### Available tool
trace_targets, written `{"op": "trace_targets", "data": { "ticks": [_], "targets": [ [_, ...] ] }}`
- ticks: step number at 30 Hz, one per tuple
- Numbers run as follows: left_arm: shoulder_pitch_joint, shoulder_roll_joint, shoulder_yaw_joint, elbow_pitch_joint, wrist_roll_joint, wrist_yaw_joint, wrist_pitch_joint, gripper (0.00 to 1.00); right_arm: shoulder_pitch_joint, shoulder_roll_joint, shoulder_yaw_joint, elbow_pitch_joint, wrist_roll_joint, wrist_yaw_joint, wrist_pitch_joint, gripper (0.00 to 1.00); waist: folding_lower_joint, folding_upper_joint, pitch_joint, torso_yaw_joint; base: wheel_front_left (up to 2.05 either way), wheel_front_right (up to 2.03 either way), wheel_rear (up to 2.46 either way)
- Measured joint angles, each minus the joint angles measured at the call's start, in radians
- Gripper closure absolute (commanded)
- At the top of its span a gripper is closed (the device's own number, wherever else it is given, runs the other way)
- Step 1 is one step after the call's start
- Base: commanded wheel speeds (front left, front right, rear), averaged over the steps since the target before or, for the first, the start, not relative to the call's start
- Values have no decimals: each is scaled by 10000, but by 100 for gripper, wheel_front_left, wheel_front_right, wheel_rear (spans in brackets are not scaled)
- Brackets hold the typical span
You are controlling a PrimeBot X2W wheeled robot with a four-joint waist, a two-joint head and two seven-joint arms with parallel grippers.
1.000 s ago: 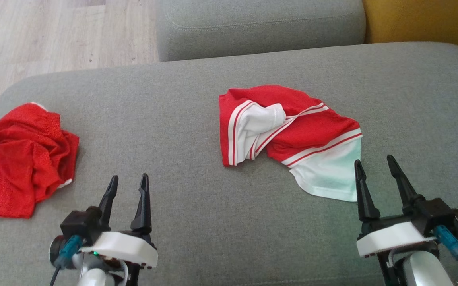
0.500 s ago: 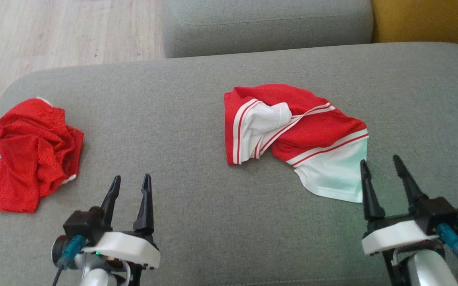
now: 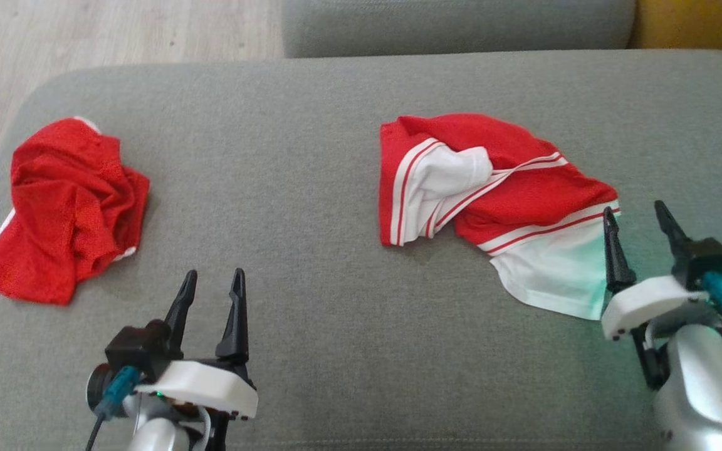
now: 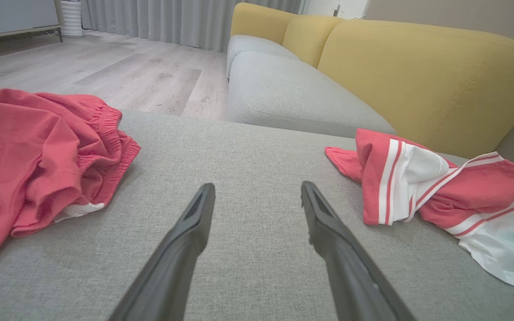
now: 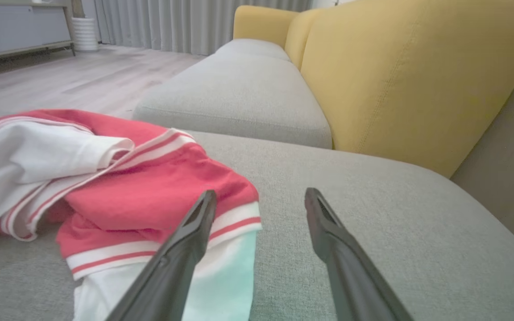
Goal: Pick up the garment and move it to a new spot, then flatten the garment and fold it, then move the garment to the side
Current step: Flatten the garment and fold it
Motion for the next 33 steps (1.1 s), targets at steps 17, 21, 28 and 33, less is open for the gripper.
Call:
{"op": "trace_targets", "data": {
  "ticks": [17, 21, 28, 33],
  "targets": [
    [-267, -2, 21, -61, 2, 17, 0, 0, -1510, -1116, 2443, 2073, 2865, 0, 456, 100, 0, 0, 436, 361, 0, 0, 0],
    [-267, -2, 23, -63, 2, 58, 0, 0, -1507, -1170, 2821, 1356, 3055, 0, 180, 100, -1, 0, 378, 291, 0, 0, 0],
    [-267, -6, 46, -65, 6, 58, 0, 0, -1287, -719, 4481, -585, 3423, 0, 242, 100, -1, 0, 270, 359, 0, 0, 0],
    [-281, -10, 113, -104, 33, 86, 0, 0, -1002, -224, 6381, -1283, 4042, 0, 786, 100, -1, 0, 265, 595, 0, 0, 0]
  ]
}}
